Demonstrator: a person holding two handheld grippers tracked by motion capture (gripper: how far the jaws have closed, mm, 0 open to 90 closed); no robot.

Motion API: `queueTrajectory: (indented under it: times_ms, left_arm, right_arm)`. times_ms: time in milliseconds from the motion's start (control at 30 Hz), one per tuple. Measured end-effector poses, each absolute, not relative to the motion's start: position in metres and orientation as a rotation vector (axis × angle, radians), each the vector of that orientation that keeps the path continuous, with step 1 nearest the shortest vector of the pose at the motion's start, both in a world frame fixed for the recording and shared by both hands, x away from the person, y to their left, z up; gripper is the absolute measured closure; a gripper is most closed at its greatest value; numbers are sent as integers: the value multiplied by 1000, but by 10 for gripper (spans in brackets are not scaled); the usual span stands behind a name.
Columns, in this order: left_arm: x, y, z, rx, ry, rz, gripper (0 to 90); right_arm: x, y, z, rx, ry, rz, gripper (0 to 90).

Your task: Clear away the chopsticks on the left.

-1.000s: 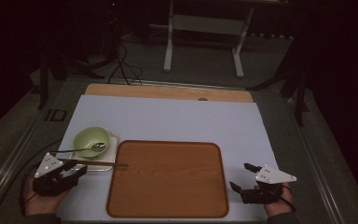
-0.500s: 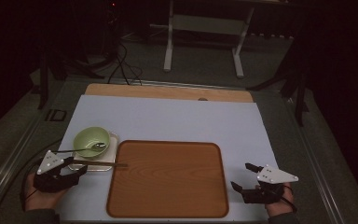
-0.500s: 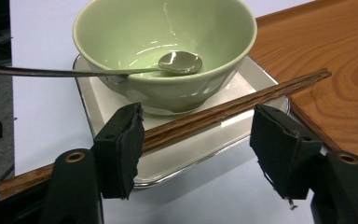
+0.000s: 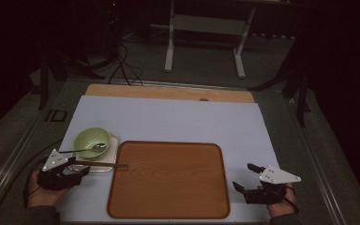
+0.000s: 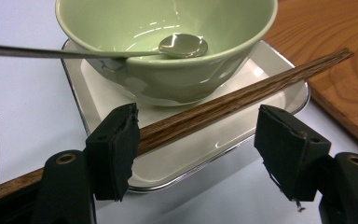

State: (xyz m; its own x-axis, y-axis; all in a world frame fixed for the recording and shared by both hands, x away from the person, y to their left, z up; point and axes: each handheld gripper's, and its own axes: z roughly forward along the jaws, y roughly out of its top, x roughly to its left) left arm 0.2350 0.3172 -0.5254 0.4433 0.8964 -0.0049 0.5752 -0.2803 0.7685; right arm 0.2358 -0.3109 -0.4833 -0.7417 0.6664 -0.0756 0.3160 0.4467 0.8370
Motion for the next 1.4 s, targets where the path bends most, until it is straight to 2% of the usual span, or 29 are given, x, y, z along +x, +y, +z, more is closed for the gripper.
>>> queueTrajectory:
  times_ms: [600, 733, 800, 833, 900, 967, 1000, 1033, 1133, 1233, 1400]
  left_arm:
    - [238, 312, -529, 2042, 1204, 573, 347]
    - [237, 309, -529, 2063, 1187, 567, 409]
    - [236, 308, -529, 2078, 1178, 562, 454]
    - [235, 306, -529, 2097, 1160, 554, 511]
    - [235, 305, -529, 2110, 1152, 556, 523]
    - [234, 302, -528, 2132, 1131, 554, 583]
    - [234, 300, -528, 2145, 1125, 557, 583]
    - [234, 299, -528, 2157, 1114, 560, 629]
    - [233, 294, -528, 2195, 1096, 574, 651]
    - [233, 290, -526, 2208, 1071, 591, 724]
    - [232, 285, -523, 2216, 1063, 610, 790]
  right_arm:
    - [236, -312, -483, 835, 2304, 1224, 148]
    - [236, -312, -483, 837, 2302, 1227, 148]
    - [236, -312, -483, 839, 2301, 1227, 148]
    - [236, -312, -483, 839, 2301, 1228, 148]
    - [236, -312, -483, 839, 2301, 1227, 148]
    - [236, -312, -483, 839, 2302, 1227, 148]
    - [236, -312, -483, 839, 2302, 1227, 148]
    - [236, -312, -483, 840, 2303, 1226, 148]
    - [236, -313, -483, 842, 2304, 1226, 148]
    - [236, -313, -483, 846, 2305, 1226, 148]
    - [236, -314, -483, 844, 2302, 1230, 148]
